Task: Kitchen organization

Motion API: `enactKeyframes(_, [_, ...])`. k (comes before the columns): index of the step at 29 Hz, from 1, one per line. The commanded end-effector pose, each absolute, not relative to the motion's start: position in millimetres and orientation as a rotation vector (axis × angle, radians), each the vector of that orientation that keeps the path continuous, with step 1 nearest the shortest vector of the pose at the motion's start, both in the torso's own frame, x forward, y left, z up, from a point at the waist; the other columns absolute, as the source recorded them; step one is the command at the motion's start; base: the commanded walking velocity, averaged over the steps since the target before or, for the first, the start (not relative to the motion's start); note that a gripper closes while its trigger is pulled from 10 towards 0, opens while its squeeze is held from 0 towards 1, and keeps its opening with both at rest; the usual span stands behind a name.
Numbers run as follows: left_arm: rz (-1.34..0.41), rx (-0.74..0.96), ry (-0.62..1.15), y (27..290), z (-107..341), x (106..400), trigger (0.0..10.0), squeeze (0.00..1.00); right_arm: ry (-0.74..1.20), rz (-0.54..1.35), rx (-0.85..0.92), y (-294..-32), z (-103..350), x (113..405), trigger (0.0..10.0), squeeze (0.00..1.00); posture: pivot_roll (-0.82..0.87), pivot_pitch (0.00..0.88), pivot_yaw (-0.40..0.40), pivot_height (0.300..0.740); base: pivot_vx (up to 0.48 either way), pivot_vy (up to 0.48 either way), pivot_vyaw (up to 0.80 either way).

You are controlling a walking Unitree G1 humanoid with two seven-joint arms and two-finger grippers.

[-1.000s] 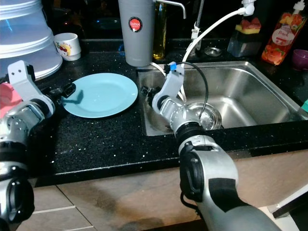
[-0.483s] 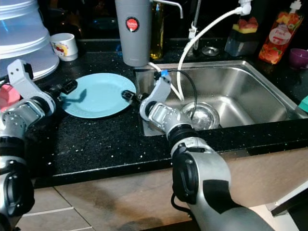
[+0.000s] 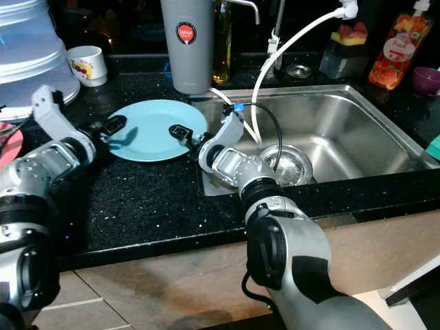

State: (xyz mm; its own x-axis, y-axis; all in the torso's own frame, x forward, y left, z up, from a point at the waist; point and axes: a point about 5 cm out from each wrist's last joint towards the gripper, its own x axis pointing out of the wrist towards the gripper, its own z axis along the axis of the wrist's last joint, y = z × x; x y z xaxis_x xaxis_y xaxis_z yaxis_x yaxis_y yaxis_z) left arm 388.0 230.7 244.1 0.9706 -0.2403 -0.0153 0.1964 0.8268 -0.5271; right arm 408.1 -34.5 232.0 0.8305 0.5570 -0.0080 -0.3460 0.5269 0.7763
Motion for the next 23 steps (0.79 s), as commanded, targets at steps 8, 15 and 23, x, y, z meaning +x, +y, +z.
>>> enactKeyframes(8, [-0.26,-0.559,0.092,224.7,241.6,386.2,0.0,0.0,0.259,0.592,0.868,-29.4,238.6,407.1,10.0,0.0,0.06,0.106,-0.035,0.74,0.0,0.0,0.0])
enactKeyframes(15, [-0.266,-0.567,0.073,220.8,245.3,386.1,0.0,0.0,0.232,0.583,0.884,-33.6,241.1,408.7,0.0,0.0,0.06,0.109,-0.034,0.74,0.0,0.0,0.0])
enactKeyframes(23, [-0.263,-0.571,0.06,219.4,247.2,385.8,0.0,0.0,0.198,0.571,0.903,-38.4,245.2,410.7,0.0,0.0,0.06,0.11,-0.032,0.74,0.0,0.0,0.0])
